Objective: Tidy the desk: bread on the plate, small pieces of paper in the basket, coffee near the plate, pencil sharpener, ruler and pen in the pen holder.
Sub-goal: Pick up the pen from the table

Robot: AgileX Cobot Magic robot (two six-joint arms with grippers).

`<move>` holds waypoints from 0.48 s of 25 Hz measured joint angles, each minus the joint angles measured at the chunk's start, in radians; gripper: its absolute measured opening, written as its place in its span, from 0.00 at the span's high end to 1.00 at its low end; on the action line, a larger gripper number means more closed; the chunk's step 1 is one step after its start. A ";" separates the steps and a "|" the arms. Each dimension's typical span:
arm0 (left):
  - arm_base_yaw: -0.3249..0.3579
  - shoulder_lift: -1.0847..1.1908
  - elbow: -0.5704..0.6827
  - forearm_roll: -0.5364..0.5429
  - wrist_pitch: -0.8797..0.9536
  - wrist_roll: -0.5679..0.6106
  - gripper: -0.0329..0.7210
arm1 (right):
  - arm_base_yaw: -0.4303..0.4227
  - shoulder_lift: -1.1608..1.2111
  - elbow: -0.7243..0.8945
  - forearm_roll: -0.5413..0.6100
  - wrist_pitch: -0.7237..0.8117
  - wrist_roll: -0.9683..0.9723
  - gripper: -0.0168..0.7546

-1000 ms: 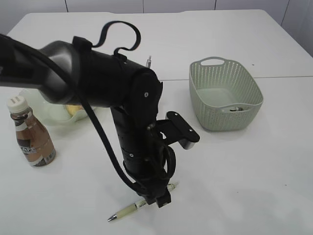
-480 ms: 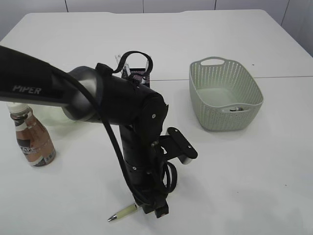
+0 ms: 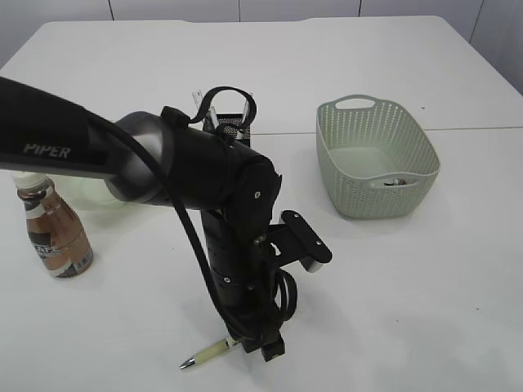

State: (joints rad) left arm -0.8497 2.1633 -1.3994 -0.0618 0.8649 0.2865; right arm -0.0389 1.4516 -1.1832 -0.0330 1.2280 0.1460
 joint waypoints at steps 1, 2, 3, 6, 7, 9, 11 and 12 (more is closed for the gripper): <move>0.000 0.000 0.000 0.000 0.000 0.000 0.61 | 0.000 0.000 0.000 0.000 0.000 0.000 0.41; 0.000 0.000 0.000 0.000 0.000 0.000 0.61 | 0.000 0.000 0.000 0.000 0.000 0.000 0.41; 0.000 0.000 0.000 0.000 0.000 0.000 0.61 | 0.000 0.000 0.000 0.000 0.000 0.000 0.41; 0.000 0.000 0.000 0.000 -0.002 0.000 0.62 | 0.000 0.000 0.000 0.000 0.000 0.000 0.41; 0.000 0.000 0.000 0.000 -0.005 0.000 0.62 | 0.000 0.000 0.000 0.000 0.000 0.000 0.41; 0.000 0.000 0.000 0.000 -0.011 -0.002 0.63 | 0.000 0.000 0.000 0.000 0.000 0.000 0.41; 0.000 0.000 0.000 0.000 -0.017 -0.016 0.63 | 0.000 0.000 0.000 0.000 0.000 0.000 0.41; 0.000 0.000 0.000 0.000 -0.020 -0.027 0.63 | 0.000 0.000 0.000 0.000 0.000 0.000 0.41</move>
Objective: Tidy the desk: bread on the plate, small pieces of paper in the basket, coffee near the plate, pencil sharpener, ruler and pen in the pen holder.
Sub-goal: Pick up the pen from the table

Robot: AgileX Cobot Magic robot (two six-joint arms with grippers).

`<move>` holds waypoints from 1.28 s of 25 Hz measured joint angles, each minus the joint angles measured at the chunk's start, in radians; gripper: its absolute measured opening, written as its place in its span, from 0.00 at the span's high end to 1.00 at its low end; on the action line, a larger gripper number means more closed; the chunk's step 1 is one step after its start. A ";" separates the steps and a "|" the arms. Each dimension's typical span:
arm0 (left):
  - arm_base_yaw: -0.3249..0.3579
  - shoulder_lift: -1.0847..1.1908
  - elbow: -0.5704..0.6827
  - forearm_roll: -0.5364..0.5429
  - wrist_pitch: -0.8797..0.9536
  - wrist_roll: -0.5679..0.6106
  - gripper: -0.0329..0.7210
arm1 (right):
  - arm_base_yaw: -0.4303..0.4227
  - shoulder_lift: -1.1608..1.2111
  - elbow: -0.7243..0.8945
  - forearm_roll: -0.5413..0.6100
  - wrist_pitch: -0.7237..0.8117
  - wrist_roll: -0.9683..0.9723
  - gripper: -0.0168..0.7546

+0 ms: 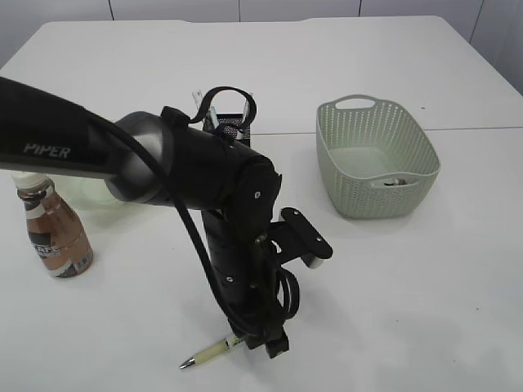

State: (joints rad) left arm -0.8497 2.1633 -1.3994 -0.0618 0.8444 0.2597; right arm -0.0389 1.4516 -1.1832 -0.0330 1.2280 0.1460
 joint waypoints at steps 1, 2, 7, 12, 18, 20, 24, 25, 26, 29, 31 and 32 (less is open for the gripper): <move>0.000 0.000 0.000 0.000 -0.002 -0.009 0.63 | 0.000 0.000 0.000 0.000 0.000 0.000 0.41; 0.000 0.000 0.000 0.000 -0.002 -0.015 0.63 | 0.000 0.000 0.000 0.000 0.000 0.000 0.41; 0.000 0.000 0.000 0.000 -0.004 -0.050 0.63 | 0.000 0.000 0.000 0.000 0.000 0.000 0.41; 0.000 0.000 0.000 0.000 -0.028 -0.112 0.63 | 0.000 0.000 0.000 0.000 0.000 0.000 0.41; 0.000 0.015 -0.007 0.004 -0.027 -0.150 0.64 | 0.000 0.000 0.000 0.000 0.000 0.000 0.41; 0.000 0.018 -0.011 0.004 -0.022 -0.151 0.64 | 0.000 0.000 0.000 0.000 0.000 0.000 0.41; 0.000 0.018 -0.011 0.011 -0.018 -0.153 0.78 | 0.000 0.000 0.000 0.000 0.000 0.000 0.41; 0.000 0.018 -0.013 0.011 -0.013 -0.153 0.83 | 0.000 0.000 0.000 0.000 0.000 0.000 0.41; 0.000 0.020 -0.013 0.011 -0.011 -0.153 0.85 | 0.000 0.000 0.000 0.000 0.000 0.000 0.41; 0.000 0.020 -0.013 0.011 -0.009 -0.157 0.85 | 0.000 0.000 0.000 0.000 0.000 0.000 0.41; 0.000 0.020 -0.013 0.013 -0.004 -0.162 0.85 | 0.000 0.000 0.000 0.000 0.000 0.000 0.41; 0.000 0.020 -0.013 0.007 0.000 -0.164 0.85 | 0.000 0.000 0.000 0.000 0.000 0.000 0.41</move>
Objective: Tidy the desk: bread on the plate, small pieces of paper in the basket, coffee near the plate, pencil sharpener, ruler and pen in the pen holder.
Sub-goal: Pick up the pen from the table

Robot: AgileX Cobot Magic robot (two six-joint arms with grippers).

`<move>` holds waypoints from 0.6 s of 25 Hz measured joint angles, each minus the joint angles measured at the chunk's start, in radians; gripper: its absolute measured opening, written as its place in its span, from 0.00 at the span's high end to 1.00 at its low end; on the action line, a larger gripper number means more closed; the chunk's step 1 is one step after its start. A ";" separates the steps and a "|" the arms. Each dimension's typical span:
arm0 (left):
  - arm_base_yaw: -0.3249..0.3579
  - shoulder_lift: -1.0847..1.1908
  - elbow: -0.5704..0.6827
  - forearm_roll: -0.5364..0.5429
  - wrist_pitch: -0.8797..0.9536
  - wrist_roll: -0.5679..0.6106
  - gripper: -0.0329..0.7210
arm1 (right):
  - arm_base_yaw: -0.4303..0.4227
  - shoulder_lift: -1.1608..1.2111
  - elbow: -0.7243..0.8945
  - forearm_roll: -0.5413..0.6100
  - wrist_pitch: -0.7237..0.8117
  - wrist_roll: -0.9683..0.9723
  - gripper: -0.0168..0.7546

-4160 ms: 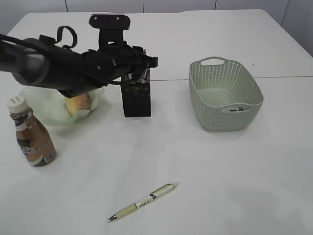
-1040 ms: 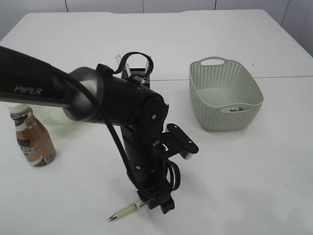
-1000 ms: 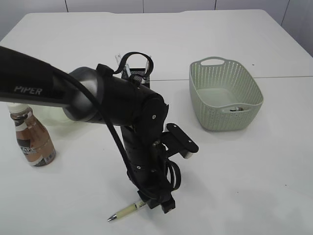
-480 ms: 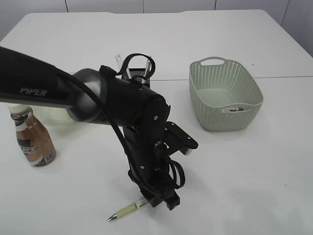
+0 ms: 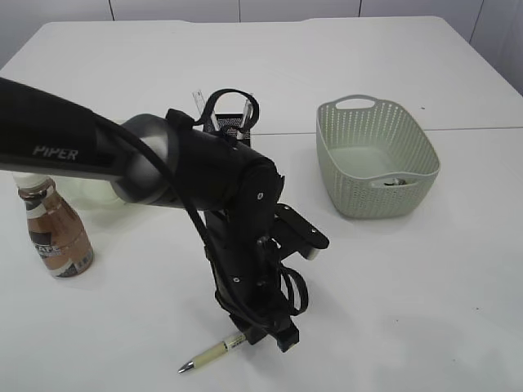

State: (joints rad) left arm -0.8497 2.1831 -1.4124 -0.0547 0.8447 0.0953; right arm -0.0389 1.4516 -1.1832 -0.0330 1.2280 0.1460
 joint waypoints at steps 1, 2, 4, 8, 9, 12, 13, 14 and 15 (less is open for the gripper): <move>0.000 -0.008 0.009 -0.012 0.002 -0.002 0.85 | 0.000 0.000 0.000 0.000 0.000 0.000 0.41; 0.000 -0.021 0.030 -0.028 0.002 -0.004 0.85 | 0.000 0.000 0.000 0.000 0.000 0.000 0.41; 0.000 -0.065 0.098 -0.059 -0.015 -0.007 0.86 | 0.000 0.000 0.000 0.000 0.000 0.000 0.41; 0.000 -0.243 0.298 -0.109 -0.184 -0.012 0.86 | 0.000 0.000 0.000 0.000 0.000 0.000 0.41; 0.000 -0.299 0.344 -0.116 -0.265 -0.012 0.86 | 0.000 0.000 0.000 0.000 0.000 0.000 0.41; 0.000 -0.452 0.491 -0.127 -0.509 -0.014 0.86 | 0.000 0.000 0.000 0.000 0.000 0.000 0.41; 0.000 -0.497 0.522 -0.129 -0.584 -0.015 0.86 | 0.000 0.000 0.000 0.000 0.000 0.000 0.41; 0.000 -0.534 0.553 -0.131 -0.638 -0.015 0.86 | 0.000 0.000 0.000 0.000 0.000 0.000 0.41; 0.000 -0.559 0.578 -0.131 -0.702 -0.015 0.86 | 0.000 0.000 0.000 0.000 -0.002 0.000 0.41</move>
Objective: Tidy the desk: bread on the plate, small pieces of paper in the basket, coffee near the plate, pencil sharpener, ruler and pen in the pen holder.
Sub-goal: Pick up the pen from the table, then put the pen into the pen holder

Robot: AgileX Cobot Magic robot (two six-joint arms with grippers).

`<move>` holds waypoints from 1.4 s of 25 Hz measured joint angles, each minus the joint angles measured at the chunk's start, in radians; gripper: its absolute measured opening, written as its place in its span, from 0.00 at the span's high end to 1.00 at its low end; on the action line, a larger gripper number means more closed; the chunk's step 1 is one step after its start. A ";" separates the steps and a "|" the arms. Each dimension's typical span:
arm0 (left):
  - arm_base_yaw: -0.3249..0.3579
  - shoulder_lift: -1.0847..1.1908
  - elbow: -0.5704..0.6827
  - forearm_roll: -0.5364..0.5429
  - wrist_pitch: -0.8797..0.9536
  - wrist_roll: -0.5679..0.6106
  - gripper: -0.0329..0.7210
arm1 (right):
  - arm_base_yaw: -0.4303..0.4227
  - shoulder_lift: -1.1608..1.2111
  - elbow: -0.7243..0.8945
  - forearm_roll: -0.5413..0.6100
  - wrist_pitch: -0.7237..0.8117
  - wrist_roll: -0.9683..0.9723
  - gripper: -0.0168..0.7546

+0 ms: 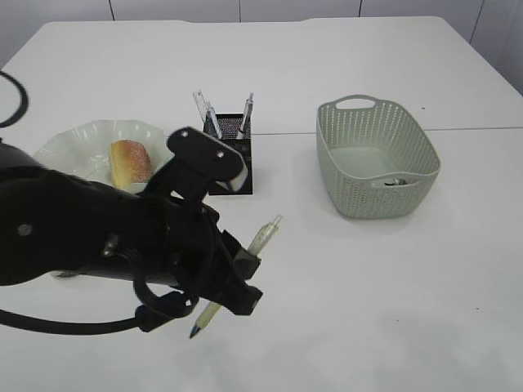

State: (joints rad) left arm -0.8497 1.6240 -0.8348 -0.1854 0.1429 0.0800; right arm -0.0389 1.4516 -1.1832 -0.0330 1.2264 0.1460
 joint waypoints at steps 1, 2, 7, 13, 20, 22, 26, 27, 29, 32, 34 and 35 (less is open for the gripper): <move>0.000 -0.022 0.016 0.000 -0.061 0.000 0.86 | 0.000 0.000 0.000 0.000 0.000 0.000 0.41; 0.000 -0.037 0.026 0.005 -0.108 0.000 0.86 | 0.000 0.000 0.000 0.000 0.000 0.000 0.41; 0.046 -0.047 0.035 0.038 -0.430 -0.001 0.86 | 0.000 0.000 0.000 0.000 0.000 0.000 0.41; 0.176 0.022 -0.069 0.038 -0.640 -0.001 0.86 | 0.000 0.000 0.000 0.000 0.000 0.000 0.41; 0.284 0.225 -0.293 0.038 -0.691 -0.001 0.86 | 0.000 0.000 0.000 -0.009 0.000 0.000 0.41; 0.297 0.284 -0.345 0.038 -0.691 -0.001 0.86 | 0.000 0.000 0.000 -0.016 0.000 0.000 0.41; 0.302 0.383 -0.428 0.038 -0.691 -0.001 0.86 | 0.000 0.000 0.000 -0.022 0.000 0.000 0.41; 0.302 0.403 -0.444 0.038 -0.691 -0.001 0.86 | 0.000 0.000 0.000 -0.022 0.000 0.000 0.41; 0.302 0.441 -0.466 0.038 -0.692 -0.001 0.86 | 0.000 0.000 0.000 -0.026 0.000 0.000 0.41; 0.302 0.481 -0.485 0.038 -0.693 -0.001 0.86 | 0.000 0.000 0.000 -0.036 0.000 0.000 0.41; 0.302 0.500 -0.487 0.038 -0.708 -0.001 0.86 | 0.000 0.000 0.000 -0.040 0.000 0.000 0.41; 0.302 0.506 -0.487 0.038 -0.713 -0.001 0.86 | 0.000 0.000 0.000 -0.042 0.000 0.000 0.41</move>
State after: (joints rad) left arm -0.5476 2.1296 -1.3221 -0.1469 -0.5698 0.0794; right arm -0.0389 1.4516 -1.1832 -0.0751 1.2264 0.1460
